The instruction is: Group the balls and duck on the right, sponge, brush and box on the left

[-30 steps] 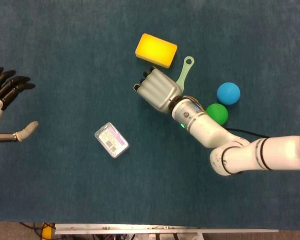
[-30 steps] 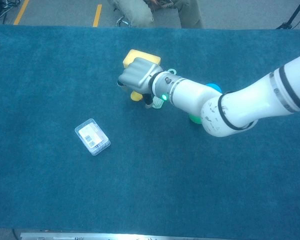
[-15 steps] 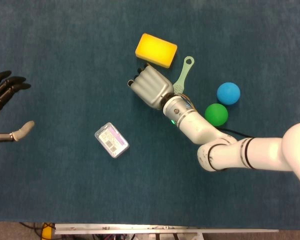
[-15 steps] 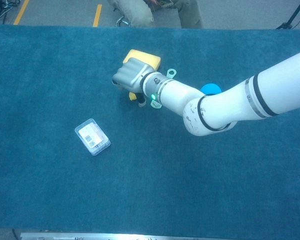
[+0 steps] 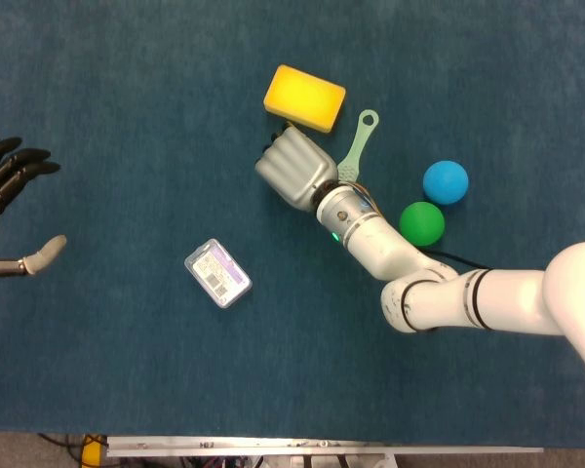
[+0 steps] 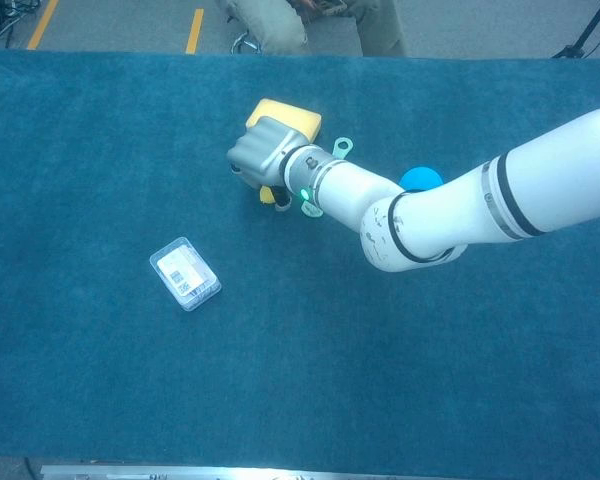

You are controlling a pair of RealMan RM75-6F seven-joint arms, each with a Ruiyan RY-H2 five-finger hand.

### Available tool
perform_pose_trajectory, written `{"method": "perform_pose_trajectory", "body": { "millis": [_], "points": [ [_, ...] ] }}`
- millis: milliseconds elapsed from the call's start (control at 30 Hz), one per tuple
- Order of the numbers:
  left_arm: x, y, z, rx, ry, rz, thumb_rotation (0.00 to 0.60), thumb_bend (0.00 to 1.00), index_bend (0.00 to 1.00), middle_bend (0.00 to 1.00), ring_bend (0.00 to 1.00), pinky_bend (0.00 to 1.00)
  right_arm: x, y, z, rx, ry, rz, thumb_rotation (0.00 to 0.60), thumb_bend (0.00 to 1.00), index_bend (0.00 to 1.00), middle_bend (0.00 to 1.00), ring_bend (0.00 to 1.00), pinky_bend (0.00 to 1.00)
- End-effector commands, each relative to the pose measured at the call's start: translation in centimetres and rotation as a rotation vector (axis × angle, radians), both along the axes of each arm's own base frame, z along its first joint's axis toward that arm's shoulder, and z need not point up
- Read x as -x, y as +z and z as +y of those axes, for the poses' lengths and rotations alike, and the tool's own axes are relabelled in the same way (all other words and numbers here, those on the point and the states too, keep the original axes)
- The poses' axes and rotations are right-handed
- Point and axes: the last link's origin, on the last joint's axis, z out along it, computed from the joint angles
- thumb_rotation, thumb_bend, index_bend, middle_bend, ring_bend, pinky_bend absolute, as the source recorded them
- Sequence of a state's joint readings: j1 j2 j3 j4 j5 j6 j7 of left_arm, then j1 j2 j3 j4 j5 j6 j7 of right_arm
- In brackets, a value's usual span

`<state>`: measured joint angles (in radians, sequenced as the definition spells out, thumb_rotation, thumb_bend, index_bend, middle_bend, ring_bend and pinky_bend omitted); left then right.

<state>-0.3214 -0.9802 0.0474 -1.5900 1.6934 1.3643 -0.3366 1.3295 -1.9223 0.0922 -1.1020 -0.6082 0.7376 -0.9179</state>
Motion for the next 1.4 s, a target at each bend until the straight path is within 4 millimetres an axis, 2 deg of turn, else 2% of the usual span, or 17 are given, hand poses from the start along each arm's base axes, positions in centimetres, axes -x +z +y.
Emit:
{"method": "perform_pose_trajectory", "body": {
  "millis": [33,267,600,800,1100,1400],
  "points": [
    [0.0,0.0,0.0,-0.001,0.000,0.000,0.205,0.25,0.19,0.16,0.07,0.00,0.1,0.0,0.1,-0.004,0.002,0.003,0.600,0.14,0.48,0.49,0.34,0.32],
    [-0.1,0.1,-0.1,-0.002,0.000,-0.004,0.204,0.25,0.19,0.16,0.07,0.00,0.3,0.3,0.4,-0.008,0.011,-0.001,0.600,0.16,0.55,0.56,0.39,0.32],
    [0.0,0.0,-0.2,0.000,0.001,-0.010,0.204,0.25,0.19,0.16,0.07,0.00,0.9,0.8,1.1,-0.026,0.011,0.003,0.600,0.17,0.56,0.57,0.40,0.32],
    [0.0,0.1,-0.2,-0.003,0.003,-0.008,0.206,0.25,0.19,0.16,0.07,0.00,0.8,2.0,1.2,-0.032,-0.012,-0.039,0.600,0.19,0.56,0.58,0.40,0.32],
    [-0.1,-0.2,0.0,0.000,0.000,0.001,0.204,0.25,0.19,0.16,0.07,0.00,1.3,6.2,1.6,-0.028,-0.016,-0.127,0.600,0.19,0.56,0.57,0.41,0.32],
    [-0.7,-0.8,0.0,0.015,-0.021,0.005,0.204,0.25,0.19,0.16,0.07,0.00,5.6,11.0,0.9,0.054,-0.063,-0.117,0.600,0.19,0.56,0.57,0.41,0.32]
  ]
}}
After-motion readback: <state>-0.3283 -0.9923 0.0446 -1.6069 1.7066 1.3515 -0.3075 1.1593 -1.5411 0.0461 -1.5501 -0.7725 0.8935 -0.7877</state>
